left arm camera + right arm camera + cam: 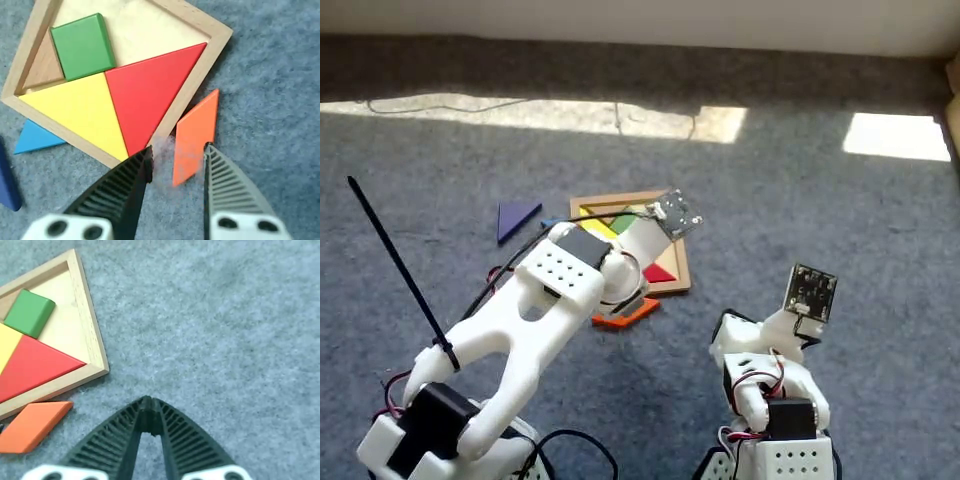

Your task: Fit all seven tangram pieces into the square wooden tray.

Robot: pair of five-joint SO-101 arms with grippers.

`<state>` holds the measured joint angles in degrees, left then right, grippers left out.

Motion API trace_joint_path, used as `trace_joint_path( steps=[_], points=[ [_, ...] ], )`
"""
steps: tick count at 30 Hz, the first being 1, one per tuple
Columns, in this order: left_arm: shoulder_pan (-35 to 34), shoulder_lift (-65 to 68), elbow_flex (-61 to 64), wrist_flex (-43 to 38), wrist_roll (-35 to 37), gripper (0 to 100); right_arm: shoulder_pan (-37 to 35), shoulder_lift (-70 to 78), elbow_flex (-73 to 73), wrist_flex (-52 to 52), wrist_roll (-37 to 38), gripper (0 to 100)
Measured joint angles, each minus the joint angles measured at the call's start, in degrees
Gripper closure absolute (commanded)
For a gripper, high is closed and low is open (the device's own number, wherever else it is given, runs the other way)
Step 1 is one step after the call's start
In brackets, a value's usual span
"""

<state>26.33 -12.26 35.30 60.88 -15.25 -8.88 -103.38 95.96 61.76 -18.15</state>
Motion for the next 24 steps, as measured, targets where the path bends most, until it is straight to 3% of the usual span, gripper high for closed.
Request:
trace_joint_path(
  steps=[8,17,24],
  points=[
    [3.34,0.00,2.90,0.00,5.27,82,0.00,0.00,0.00,0.00,0.00,99.3],
    [3.43,0.00,11.96,-10.20,5.80,82,0.00,0.00,0.00,0.00,0.00,99.3],
    [2.11,10.55,5.27,-9.23,5.98,83,0.00,0.00,0.00,0.00,0.00,99.3]
  ],
)
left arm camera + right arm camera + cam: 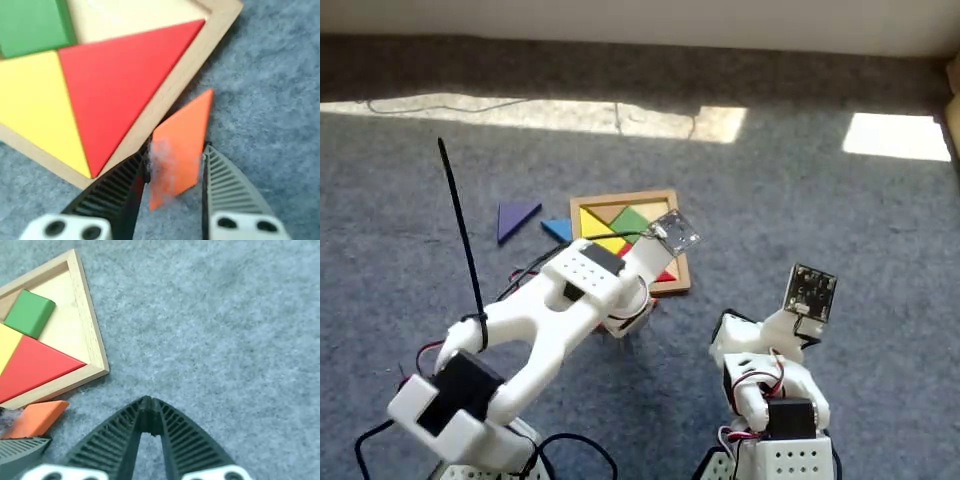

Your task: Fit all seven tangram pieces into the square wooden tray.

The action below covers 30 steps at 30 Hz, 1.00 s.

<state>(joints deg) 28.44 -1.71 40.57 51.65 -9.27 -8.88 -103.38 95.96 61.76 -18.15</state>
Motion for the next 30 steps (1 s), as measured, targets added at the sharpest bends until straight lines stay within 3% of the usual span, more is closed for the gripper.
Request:
trace_joint_path(
  steps=[4,9,19,30],
  points=[
    [0.09,7.21,-8.00,6.07,1.85,88,0.00,0.00,0.00,0.00,0.00,99.3],
    [0.53,8.97,-10.02,7.47,2.55,94,0.00,0.00,0.00,0.00,0.00,99.3],
    [0.35,3.96,-10.11,13.27,2.64,79,0.00,0.00,0.00,0.00,0.00,99.3],
    [0.53,-3.34,-7.91,15.82,2.73,84,0.00,0.00,0.00,0.00,0.00,99.3]
  ],
)
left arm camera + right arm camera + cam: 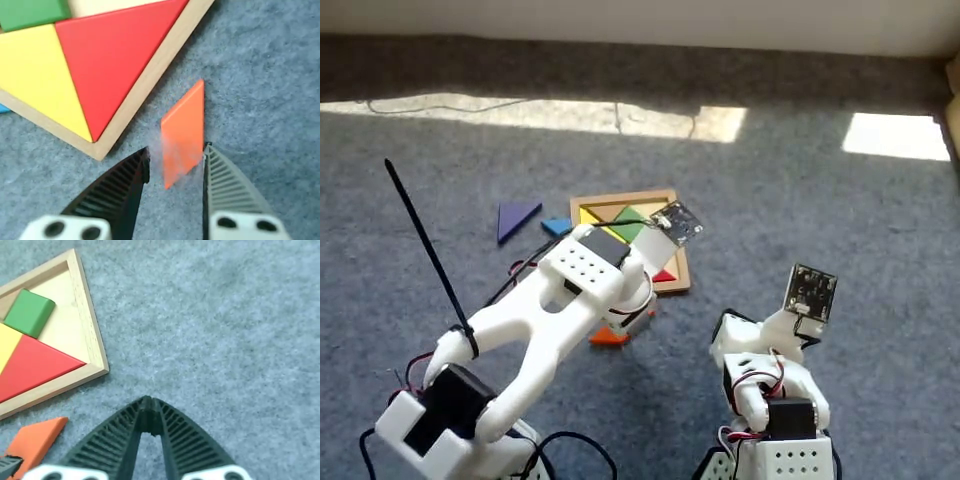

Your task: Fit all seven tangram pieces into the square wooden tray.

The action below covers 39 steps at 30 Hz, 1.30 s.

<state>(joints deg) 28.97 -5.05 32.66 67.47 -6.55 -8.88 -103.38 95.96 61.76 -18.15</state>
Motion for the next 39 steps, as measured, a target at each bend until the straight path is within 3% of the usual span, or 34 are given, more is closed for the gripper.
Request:
trace_joint_path(
  steps=[6,15,22,32,39],
  points=[
    [2.20,-1.23,0.09,0.00,0.00,83,0.00,0.00,0.00,0.00,0.00,99.3],
    [0.79,12.22,-1.85,-2.64,-0.09,84,0.00,0.00,0.00,0.00,0.00,99.3],
    [1.14,12.66,-2.20,-2.55,-0.18,87,0.00,0.00,0.00,0.00,0.00,99.3],
    [0.35,3.60,2.64,-3.25,-0.18,97,0.09,0.00,0.00,0.00,0.00,99.3],
    [0.62,-6.68,3.08,-4.04,-0.35,98,0.09,0.00,0.00,0.00,0.00,99.3]
  ],
)
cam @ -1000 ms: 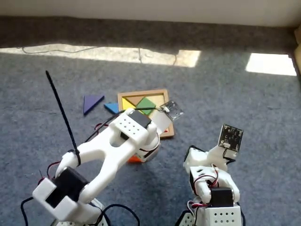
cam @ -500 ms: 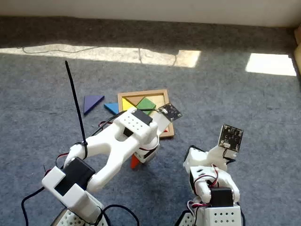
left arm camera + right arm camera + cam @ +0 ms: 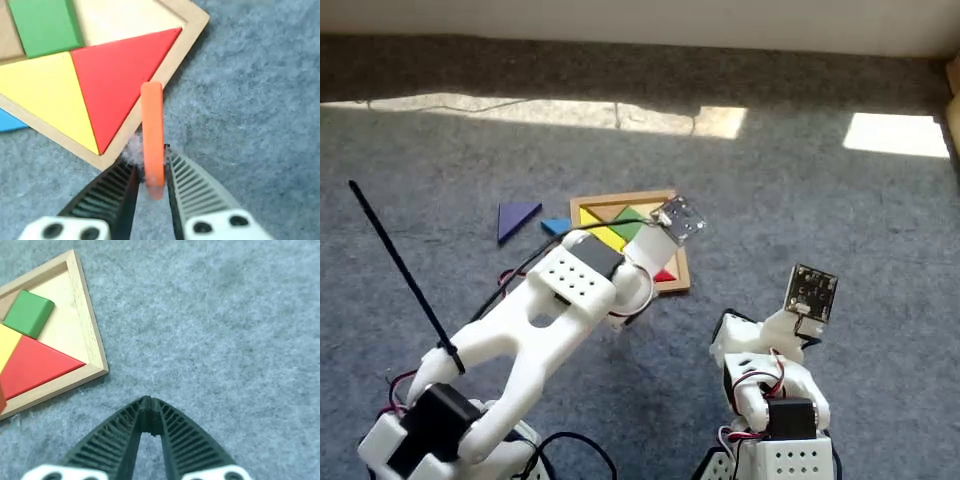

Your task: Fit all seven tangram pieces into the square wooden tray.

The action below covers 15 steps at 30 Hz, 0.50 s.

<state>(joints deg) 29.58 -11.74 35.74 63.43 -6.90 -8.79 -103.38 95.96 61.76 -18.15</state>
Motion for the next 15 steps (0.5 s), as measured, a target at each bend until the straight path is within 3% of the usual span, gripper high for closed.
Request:
trace_joint_path(
  steps=[6,15],
  points=[
    [-0.09,-0.09,-4.04,-2.02,1.05,98,0.00,0.00,0.00,0.00,0.00,99.3],
    [-2.55,11.25,-20.57,-2.11,17.76,98,0.00,0.00,0.00,0.00,0.00,99.3]
  ],
)
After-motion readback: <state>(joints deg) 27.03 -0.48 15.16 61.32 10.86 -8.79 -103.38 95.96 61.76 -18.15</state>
